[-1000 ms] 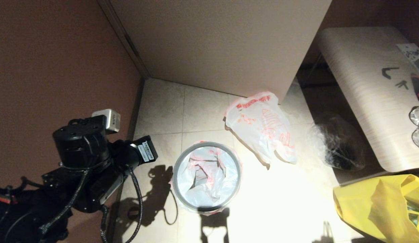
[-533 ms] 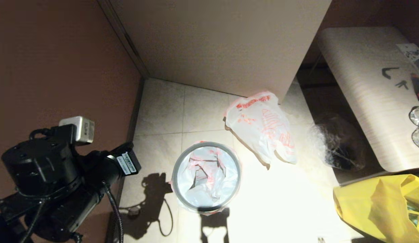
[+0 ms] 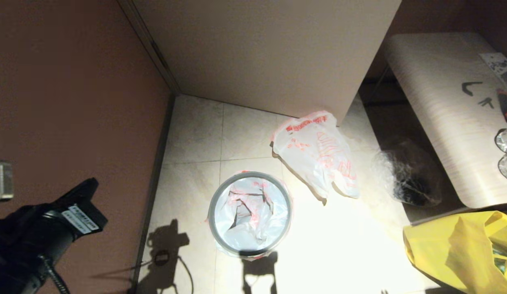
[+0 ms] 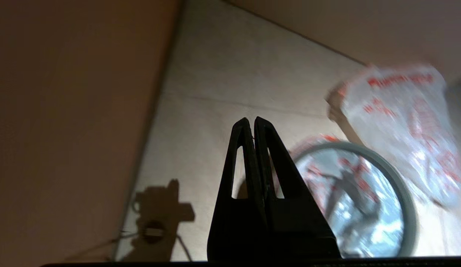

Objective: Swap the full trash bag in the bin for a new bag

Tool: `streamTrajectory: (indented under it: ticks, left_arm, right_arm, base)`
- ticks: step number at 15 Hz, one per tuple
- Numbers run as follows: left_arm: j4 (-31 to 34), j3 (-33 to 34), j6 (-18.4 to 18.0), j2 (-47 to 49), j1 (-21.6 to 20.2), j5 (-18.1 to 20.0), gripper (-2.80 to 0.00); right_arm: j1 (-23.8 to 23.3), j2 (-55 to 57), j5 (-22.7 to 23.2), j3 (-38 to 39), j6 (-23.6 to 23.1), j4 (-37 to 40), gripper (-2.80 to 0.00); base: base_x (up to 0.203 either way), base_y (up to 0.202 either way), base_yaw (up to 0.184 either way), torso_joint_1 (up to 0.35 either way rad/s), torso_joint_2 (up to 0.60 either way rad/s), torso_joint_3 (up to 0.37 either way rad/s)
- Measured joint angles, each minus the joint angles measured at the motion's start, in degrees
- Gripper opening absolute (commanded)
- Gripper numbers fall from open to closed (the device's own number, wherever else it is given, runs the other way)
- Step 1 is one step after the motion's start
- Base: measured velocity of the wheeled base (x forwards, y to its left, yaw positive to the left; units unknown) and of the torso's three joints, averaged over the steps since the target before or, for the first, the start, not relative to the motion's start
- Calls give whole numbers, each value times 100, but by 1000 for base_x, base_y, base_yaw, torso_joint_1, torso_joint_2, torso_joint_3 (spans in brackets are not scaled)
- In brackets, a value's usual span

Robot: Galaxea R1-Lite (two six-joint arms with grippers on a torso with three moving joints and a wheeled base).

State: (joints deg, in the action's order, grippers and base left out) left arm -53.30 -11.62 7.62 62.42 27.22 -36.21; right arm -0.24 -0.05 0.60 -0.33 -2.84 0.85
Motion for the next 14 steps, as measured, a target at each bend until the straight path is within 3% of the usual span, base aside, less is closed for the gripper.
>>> streamTrajectory:
  ticks: [5,12,14]
  left_arm:
    - [336,413,-232,-1626,-1215,-31,-280]
    - [2538,314,-230,-4188,-1907,-144,-280]
    - [2756,224,-230,-4363,-2358,186,-280]
  right_arm:
    - [15,-6,2,6,21,-7,-280]
    - [15,-6,-7,17,43,-30,-280]
    - [15,-6,-7,17,41,-34,-280]
  base:
    - [0,0,0,0,0,0]
    - [0,0,0,0,0,0]
    - [0,0,0,0,0,0]
